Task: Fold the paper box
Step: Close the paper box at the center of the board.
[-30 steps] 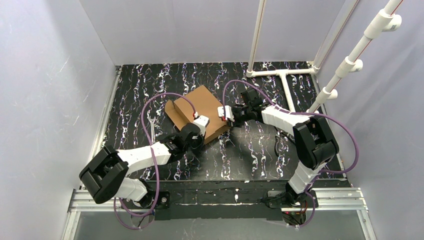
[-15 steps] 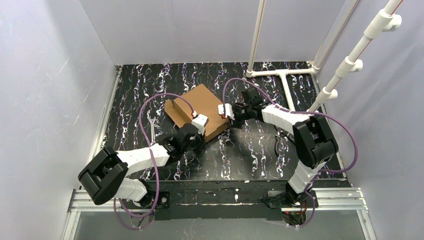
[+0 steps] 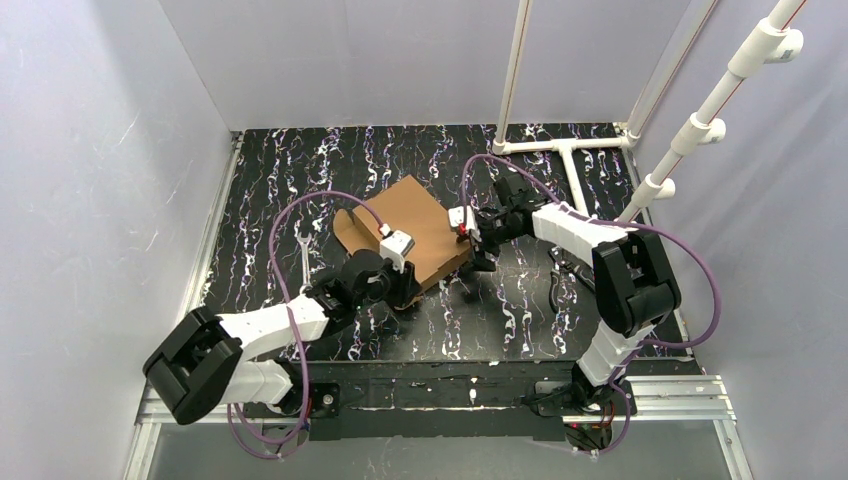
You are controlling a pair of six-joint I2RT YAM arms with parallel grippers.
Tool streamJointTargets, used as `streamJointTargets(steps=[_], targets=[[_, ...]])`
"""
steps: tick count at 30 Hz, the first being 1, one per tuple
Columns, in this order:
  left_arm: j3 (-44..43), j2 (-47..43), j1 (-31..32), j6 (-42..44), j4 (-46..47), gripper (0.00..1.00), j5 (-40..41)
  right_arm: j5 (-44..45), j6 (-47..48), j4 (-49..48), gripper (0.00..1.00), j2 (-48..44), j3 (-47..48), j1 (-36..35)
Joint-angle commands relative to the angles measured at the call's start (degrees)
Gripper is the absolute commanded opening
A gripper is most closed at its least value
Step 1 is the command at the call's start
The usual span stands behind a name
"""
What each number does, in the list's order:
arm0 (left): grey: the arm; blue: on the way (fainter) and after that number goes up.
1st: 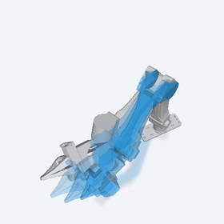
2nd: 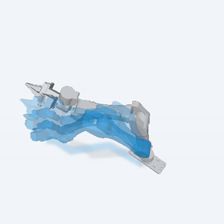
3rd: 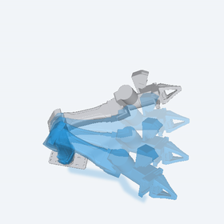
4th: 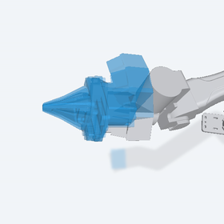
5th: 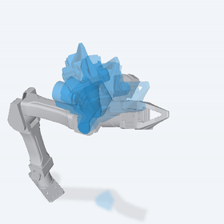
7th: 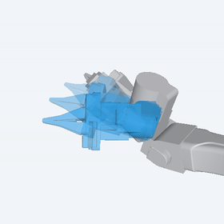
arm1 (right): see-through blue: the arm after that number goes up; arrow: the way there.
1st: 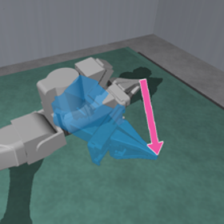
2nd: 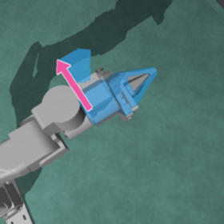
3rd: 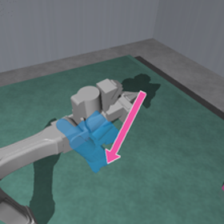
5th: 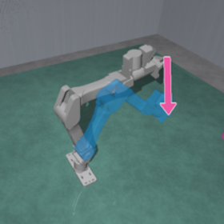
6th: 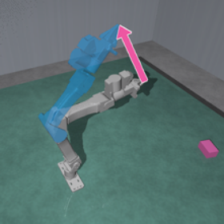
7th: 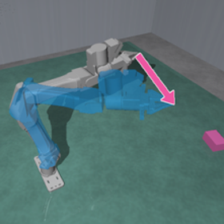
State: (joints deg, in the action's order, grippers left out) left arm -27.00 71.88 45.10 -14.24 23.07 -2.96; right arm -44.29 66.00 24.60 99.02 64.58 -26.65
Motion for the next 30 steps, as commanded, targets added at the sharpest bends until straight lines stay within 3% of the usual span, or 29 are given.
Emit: streamJointTargets(steps=[1, 3, 7, 9, 11, 17, 22, 30], targets=[[0.2, -5.5, -2.0, -1.5, 1.7, 0.38, -3.1, -6.6, 1.5, 12.7, 0.83, -2.6, 2.4, 1.9], [2.0, -8.9, -2.9, -2.9, 0.2, 0.49, -3.2, -7.9, 1.9, 14.6, 0.83, -3.1, 3.6, 3.0], [7.1, -18.4, -4.4, -5.9, -1.6, 0.82, -2.6, -11.2, 2.2, 18.6, 0.84, -2.6, 6.3, 5.4], [9.7, -22.1, -4.8, -7.0, -2.4, 0.90, -2.4, -13.3, 2.6, 21.3, 0.84, -2.0, 7.8, 6.4], [12.1, -23.6, -5.1, -7.5, -2.4, 0.92, -2.6, -14.5, 2.6, 23.3, 0.84, -1.6, 9.0, 7.1], [14.9, -23.4, -5.3, -4.8, -2.1, 0.86, -5.1, -6.3, -14.7, 9.0, 0.82, -2.0, 6.4, 7.4], [15.3, -20.5, -5.2, -2.8, -0.2, 0.83, -4.6, -2.7, -25.4, 2.0, 0.66, 0.3, 6.2, 7.4], [13.5, -9.9, -5.2, -7.9, 7.6, 0.45, 1.4, 0.2, -31.5, -3.6, 0.46, 2.2, 4.9, 7.4]])
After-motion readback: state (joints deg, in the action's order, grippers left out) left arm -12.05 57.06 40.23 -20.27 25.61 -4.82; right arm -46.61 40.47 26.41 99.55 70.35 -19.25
